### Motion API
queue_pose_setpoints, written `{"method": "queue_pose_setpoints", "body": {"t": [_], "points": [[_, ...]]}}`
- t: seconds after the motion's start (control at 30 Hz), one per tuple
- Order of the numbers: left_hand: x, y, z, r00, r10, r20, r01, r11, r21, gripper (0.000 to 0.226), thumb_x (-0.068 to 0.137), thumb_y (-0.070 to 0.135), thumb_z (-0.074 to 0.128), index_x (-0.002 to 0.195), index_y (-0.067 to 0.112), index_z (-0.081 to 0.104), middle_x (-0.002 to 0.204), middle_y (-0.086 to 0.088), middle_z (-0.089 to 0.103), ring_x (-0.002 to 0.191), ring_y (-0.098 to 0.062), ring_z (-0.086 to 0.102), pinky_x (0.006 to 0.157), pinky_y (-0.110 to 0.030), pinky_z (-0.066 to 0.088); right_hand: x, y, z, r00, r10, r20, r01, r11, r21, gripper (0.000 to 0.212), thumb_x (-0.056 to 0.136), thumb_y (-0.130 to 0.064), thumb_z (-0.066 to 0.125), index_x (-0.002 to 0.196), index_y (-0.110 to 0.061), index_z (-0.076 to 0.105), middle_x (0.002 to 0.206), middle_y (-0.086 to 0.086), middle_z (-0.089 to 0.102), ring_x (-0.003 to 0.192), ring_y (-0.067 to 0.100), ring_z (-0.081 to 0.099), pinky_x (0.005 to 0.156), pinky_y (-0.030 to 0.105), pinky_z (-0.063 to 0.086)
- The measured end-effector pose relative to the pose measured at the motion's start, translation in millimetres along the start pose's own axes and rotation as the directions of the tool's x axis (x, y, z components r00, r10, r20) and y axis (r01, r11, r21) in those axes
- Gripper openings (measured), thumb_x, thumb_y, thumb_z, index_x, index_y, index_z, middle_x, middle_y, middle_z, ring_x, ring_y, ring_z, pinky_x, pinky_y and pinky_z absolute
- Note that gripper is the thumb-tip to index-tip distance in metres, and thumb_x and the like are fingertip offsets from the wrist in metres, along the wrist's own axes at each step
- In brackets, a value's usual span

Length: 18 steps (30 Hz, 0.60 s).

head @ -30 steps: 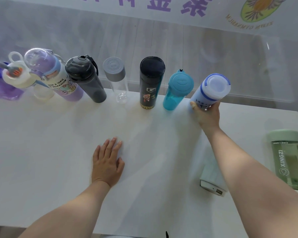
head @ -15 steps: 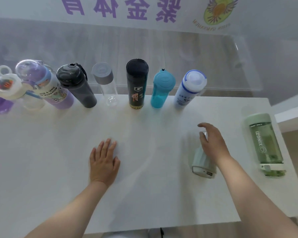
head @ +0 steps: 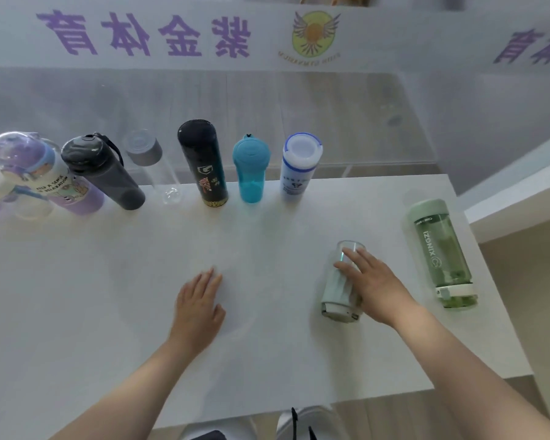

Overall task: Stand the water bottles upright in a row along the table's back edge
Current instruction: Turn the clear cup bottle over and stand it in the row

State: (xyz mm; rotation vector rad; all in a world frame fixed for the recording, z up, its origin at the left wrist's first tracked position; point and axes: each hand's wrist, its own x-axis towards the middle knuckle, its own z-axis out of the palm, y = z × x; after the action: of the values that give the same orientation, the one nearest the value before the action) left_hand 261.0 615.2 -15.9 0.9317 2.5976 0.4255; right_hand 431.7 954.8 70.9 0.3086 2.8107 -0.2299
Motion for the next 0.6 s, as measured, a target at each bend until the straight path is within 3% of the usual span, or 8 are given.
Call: {"method": "queue_pose_setpoints", "body": {"t": [0.07, 0.17, 0.3, 0.4, 0.47, 0.53, 0.6], "points": [[3.4, 30.8, 10.9, 0.994, 0.110, 0.022, -0.108, 0.993, -0.054, 0.062, 0.077, 0.032, 0.044, 0.137, 0.018, 0.043, 0.141, -0.008, 0.052, 0.129, -0.027, 0.046, 0.107, -0.038, 0.026, -1.8, 7.7, 5.8, 0.999, -0.047, 0.005, 0.047, 0.997, -0.060, 0.093, 0.036, -0.001, 0.081, 0.125, -0.015, 0.058, 0.134, 0.018, 0.057, 0.118, 0.044, 0.058, 0.081, 0.047, 0.055], [8.1, 90.2, 24.1, 0.976, 0.200, 0.087, -0.182, 0.967, -0.176, 0.061, 0.082, 0.039, 0.046, 0.141, 0.021, 0.042, 0.140, -0.002, 0.053, 0.132, -0.022, 0.043, 0.110, -0.028, 0.022, -5.3, 18.4, 12.7, 0.995, -0.104, 0.009, 0.105, 0.991, -0.088, 0.106, 0.033, -0.011, 0.086, 0.130, -0.019, 0.045, 0.137, 0.018, 0.055, 0.119, 0.042, 0.057, 0.082, 0.046, 0.055], [15.2, 167.9, 33.4, 0.949, 0.243, 0.203, -0.160, 0.921, -0.355, 0.074, 0.085, 0.049, 0.058, 0.148, 0.023, 0.029, 0.146, 0.004, 0.044, 0.133, -0.013, 0.040, 0.110, -0.020, 0.025, -10.2, 33.6, 15.9, 0.988, -0.154, -0.021, 0.153, 0.987, -0.037, 0.112, 0.033, -0.036, 0.093, 0.133, -0.016, 0.046, 0.136, 0.020, 0.054, 0.123, 0.043, 0.049, 0.082, 0.045, 0.055], [19.0, 201.6, 38.9, 0.957, 0.146, 0.250, -0.001, 0.866, -0.501, 0.079, 0.082, 0.050, 0.066, 0.147, 0.033, 0.025, 0.142, 0.012, 0.047, 0.126, -0.005, 0.047, 0.107, -0.025, 0.036, -15.6, 47.2, 19.9, 0.988, -0.139, -0.073, 0.144, 0.988, 0.063, 0.110, 0.044, -0.035, 0.092, 0.139, -0.017, 0.039, 0.143, 0.019, 0.045, 0.129, 0.041, 0.034, 0.085, 0.048, 0.056], [20.2, 216.6, 40.1, 0.968, 0.067, 0.242, 0.103, 0.774, -0.625, 0.075, 0.079, 0.051, 0.067, 0.143, 0.041, 0.030, 0.135, 0.015, 0.051, 0.118, -0.001, 0.054, 0.104, -0.031, 0.044, -21.6, 56.3, 20.8, 0.988, -0.109, -0.111, 0.125, 0.980, 0.152, 0.107, 0.058, -0.037, 0.087, 0.144, -0.022, 0.026, 0.153, 0.015, 0.032, 0.139, 0.039, 0.028, 0.087, 0.044, 0.055], [21.7, 230.5, 39.5, 0.982, 0.016, 0.189, 0.123, 0.706, -0.697, 0.069, 0.079, 0.042, 0.072, 0.138, 0.043, 0.036, 0.130, 0.012, 0.051, 0.111, -0.003, 0.059, 0.100, -0.031, 0.048, -25.2, 65.8, 22.3, 0.989, -0.073, -0.131, 0.105, 0.962, 0.251, 0.102, 0.072, -0.040, 0.078, 0.147, -0.030, 0.010, 0.161, 0.008, 0.014, 0.147, 0.032, 0.013, 0.090, 0.041, 0.051], [23.9, 247.1, 32.7, 0.994, -0.011, 0.107, 0.086, 0.681, -0.727, 0.064, 0.080, 0.029, 0.074, 0.132, 0.045, 0.040, 0.125, 0.009, 0.050, 0.107, -0.001, 0.060, 0.096, -0.025, 0.049, -26.9, 75.1, 23.0, 0.989, -0.048, -0.143, 0.098, 0.925, 0.367, 0.100, 0.077, -0.041, 0.075, 0.150, -0.030, 0.007, 0.162, 0.003, 0.006, 0.149, 0.025, 0.006, 0.102, 0.037, 0.041]]}}
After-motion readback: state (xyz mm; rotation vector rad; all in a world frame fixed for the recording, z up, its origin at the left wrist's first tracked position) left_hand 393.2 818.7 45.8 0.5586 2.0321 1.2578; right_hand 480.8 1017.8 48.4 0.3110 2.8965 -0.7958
